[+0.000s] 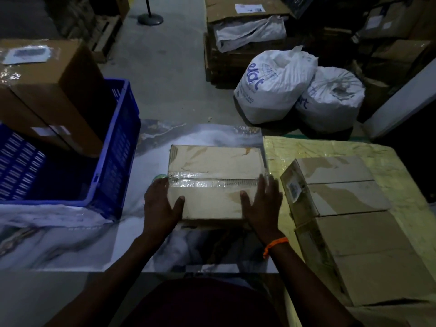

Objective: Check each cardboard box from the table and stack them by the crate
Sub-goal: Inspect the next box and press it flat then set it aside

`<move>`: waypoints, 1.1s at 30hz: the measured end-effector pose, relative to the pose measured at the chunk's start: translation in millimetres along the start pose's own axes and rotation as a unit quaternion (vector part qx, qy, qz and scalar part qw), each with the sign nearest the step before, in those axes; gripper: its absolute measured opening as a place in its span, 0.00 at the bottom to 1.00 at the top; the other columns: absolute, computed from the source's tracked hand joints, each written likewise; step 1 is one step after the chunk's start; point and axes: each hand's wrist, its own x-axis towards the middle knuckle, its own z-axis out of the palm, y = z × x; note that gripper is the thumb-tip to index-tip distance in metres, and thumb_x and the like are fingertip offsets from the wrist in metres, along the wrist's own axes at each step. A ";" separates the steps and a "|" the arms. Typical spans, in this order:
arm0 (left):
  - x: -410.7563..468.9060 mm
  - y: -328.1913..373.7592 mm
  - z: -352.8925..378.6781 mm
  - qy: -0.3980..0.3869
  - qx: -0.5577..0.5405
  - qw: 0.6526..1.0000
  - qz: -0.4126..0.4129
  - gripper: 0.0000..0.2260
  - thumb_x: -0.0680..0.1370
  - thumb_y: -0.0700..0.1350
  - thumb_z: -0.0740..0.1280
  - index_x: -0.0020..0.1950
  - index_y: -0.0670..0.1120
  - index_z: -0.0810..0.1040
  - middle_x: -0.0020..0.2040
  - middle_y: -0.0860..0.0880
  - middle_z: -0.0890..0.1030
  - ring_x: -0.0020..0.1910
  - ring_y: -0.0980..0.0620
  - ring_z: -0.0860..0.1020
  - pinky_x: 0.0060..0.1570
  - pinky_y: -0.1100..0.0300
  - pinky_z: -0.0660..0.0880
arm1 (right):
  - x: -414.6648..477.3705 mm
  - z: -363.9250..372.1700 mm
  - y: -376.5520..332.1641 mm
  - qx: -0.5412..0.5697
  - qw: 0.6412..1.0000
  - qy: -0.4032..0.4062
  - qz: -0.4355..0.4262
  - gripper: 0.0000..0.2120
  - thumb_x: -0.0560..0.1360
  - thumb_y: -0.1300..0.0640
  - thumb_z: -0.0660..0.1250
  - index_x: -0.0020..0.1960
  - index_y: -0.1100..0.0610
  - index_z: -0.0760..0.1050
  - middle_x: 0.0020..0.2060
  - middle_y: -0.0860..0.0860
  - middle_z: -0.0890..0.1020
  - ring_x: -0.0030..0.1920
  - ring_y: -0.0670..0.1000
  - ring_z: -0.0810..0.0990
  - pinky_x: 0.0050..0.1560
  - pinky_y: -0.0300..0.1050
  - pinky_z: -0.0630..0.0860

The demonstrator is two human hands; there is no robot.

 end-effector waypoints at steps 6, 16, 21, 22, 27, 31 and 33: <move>39.4 30.2 29.1 -0.115 0.208 0.965 0.111 0.32 0.80 0.62 0.52 0.78 0.45 0.68 0.79 0.41 0.66 0.79 0.37 0.61 0.72 0.31 0.60 | 27.2 34.5 -34.0 -0.079 0.985 -0.082 -0.130 0.37 0.81 0.35 0.49 0.83 0.55 0.58 0.82 0.58 0.55 0.83 0.59 0.50 0.79 0.68 0.48; 54.6 32.2 43.4 -0.149 0.247 0.948 0.137 0.32 0.81 0.64 0.50 0.77 0.46 0.69 0.79 0.43 0.65 0.77 0.38 0.65 0.72 0.35 0.61 | 34.3 44.7 -30.2 -0.096 0.977 -0.099 -0.162 0.34 0.82 0.37 0.50 0.83 0.51 0.57 0.83 0.57 0.55 0.82 0.60 0.52 0.78 0.65 0.45; 46.3 23.8 44.8 -0.134 0.248 0.948 0.147 0.32 0.81 0.65 0.49 0.80 0.49 0.66 0.81 0.44 0.62 0.79 0.40 0.62 0.74 0.34 0.58 | 29.0 40.6 -23.6 -0.095 0.976 -0.101 -0.168 0.34 0.83 0.34 0.47 0.83 0.50 0.55 0.83 0.55 0.53 0.83 0.58 0.50 0.78 0.67 0.49; 41.8 19.3 43.4 -0.127 0.253 0.947 0.155 0.32 0.81 0.66 0.49 0.80 0.49 0.65 0.81 0.44 0.62 0.79 0.41 0.61 0.74 0.33 0.57 | 23.3 38.2 -20.5 -0.103 0.975 -0.097 -0.172 0.35 0.83 0.33 0.44 0.83 0.50 0.55 0.83 0.54 0.53 0.83 0.58 0.50 0.78 0.66 0.48; 28.4 -3.9 34.1 -0.095 0.270 0.937 0.202 0.33 0.82 0.67 0.48 0.82 0.50 0.62 0.82 0.45 0.58 0.81 0.42 0.57 0.75 0.33 0.51 | 1.7 26.9 -1.4 -0.137 0.969 -0.110 -0.175 0.39 0.80 0.28 0.38 0.84 0.48 0.47 0.84 0.51 0.45 0.83 0.56 0.42 0.78 0.66 0.40; 30.5 -2.3 34.6 -0.098 0.268 0.939 0.194 0.32 0.82 0.66 0.49 0.82 0.51 0.62 0.83 0.46 0.58 0.81 0.43 0.56 0.75 0.33 0.54 | 3.6 28.0 -1.9 -0.141 0.968 -0.127 -0.165 0.38 0.81 0.29 0.40 0.84 0.48 0.50 0.84 0.52 0.47 0.83 0.57 0.45 0.77 0.68 0.45; 29.7 -1.2 34.0 -0.099 0.259 0.943 0.184 0.32 0.82 0.67 0.48 0.81 0.51 0.63 0.83 0.46 0.58 0.82 0.44 0.55 0.75 0.32 0.55 | 2.9 25.3 -2.9 -0.133 0.968 -0.128 -0.168 0.38 0.81 0.28 0.41 0.84 0.48 0.48 0.84 0.52 0.45 0.83 0.56 0.43 0.77 0.69 0.45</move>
